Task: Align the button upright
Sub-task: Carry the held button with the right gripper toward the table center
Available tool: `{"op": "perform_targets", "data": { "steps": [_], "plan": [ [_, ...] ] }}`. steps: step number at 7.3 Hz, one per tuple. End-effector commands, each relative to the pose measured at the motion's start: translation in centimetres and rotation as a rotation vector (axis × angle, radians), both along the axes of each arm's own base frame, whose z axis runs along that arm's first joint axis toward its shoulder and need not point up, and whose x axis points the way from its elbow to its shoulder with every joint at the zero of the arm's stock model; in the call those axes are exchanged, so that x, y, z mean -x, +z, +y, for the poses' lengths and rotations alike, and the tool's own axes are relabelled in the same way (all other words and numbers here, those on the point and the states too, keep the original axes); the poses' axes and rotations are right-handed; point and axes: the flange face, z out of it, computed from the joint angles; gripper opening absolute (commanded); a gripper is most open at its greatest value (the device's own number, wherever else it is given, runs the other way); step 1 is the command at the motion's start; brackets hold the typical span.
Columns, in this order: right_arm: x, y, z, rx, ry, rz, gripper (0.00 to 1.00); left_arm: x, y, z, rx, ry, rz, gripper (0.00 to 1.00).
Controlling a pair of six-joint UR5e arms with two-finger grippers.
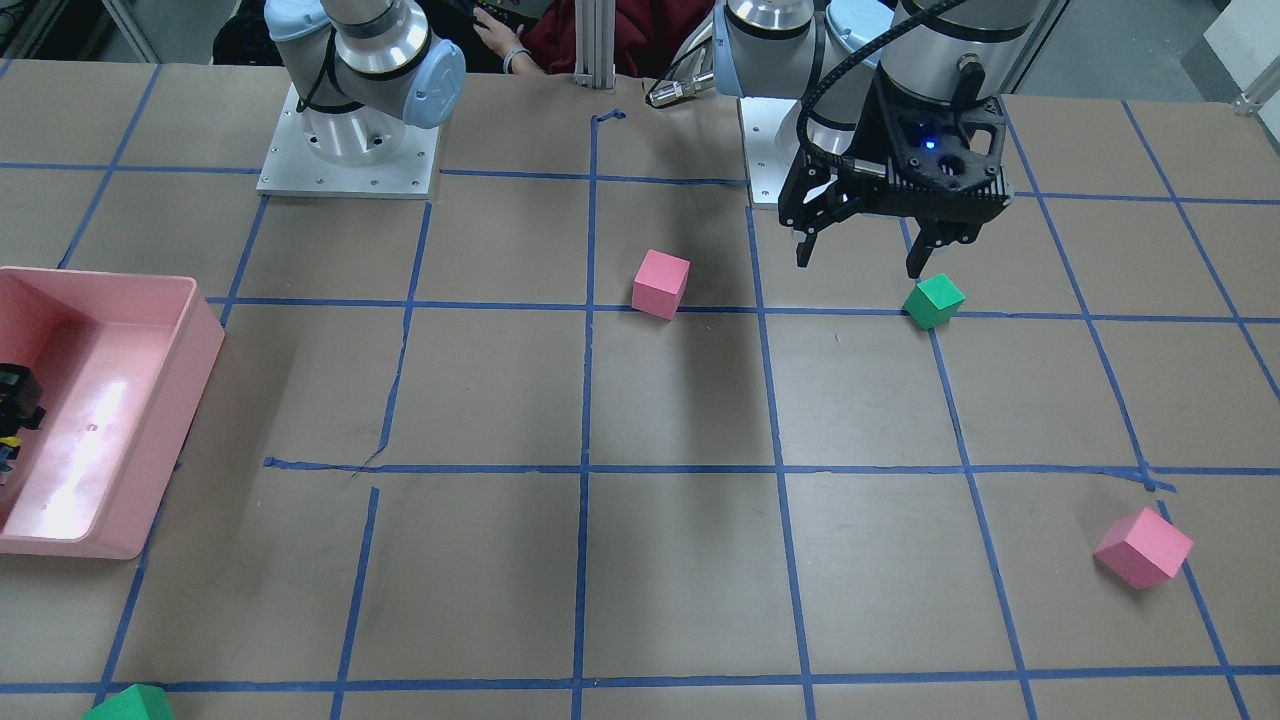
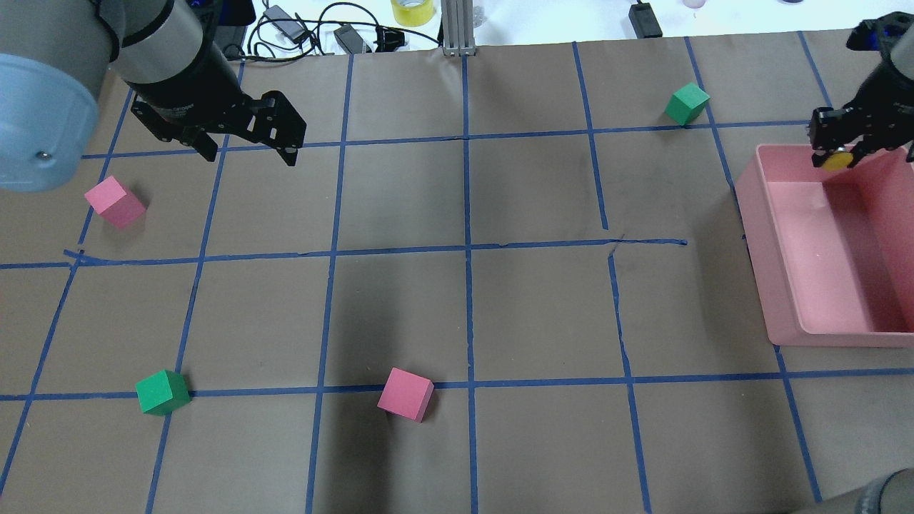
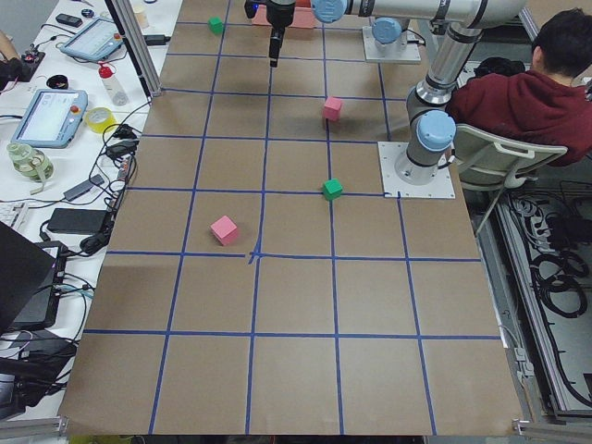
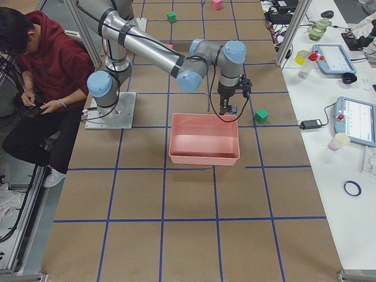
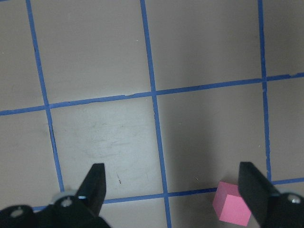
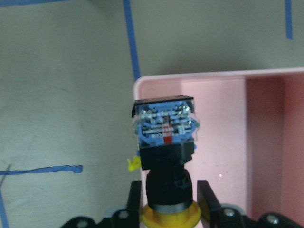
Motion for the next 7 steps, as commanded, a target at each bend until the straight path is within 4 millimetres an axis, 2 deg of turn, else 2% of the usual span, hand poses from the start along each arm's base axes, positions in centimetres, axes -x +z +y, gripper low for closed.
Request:
{"op": "perform_targets", "data": {
  "steps": [1, 2, 4, 6, 7],
  "plan": [
    [-9.4, 0.1, -1.3, 0.011, 0.013, -0.001, 0.00, 0.0, 0.0, 0.0, 0.000, -0.001, 0.000, 1.00],
    [-15.5, -1.0, -1.8, 0.013, 0.010, -0.003, 0.00, 0.0, 0.0, 0.0, 0.000, -0.001, 0.000, 1.00],
    [-24.1, -5.4, -3.3, 0.050, 0.021, -0.006, 0.00, 0.0, 0.0, 0.0, 0.000, 0.001, 0.001, 1.00],
    [-35.3, -8.4, -2.1, 0.067, 0.050, -0.001, 0.00, 0.0, 0.1, -0.1, 0.012, -0.001, 0.001, 1.00],
    [-39.1, -9.9, -1.5, 0.071, 0.087, 0.039, 0.00, 0.0, 0.2, -0.2, 0.020, -0.001, 0.000, 1.00]
  ]
}}
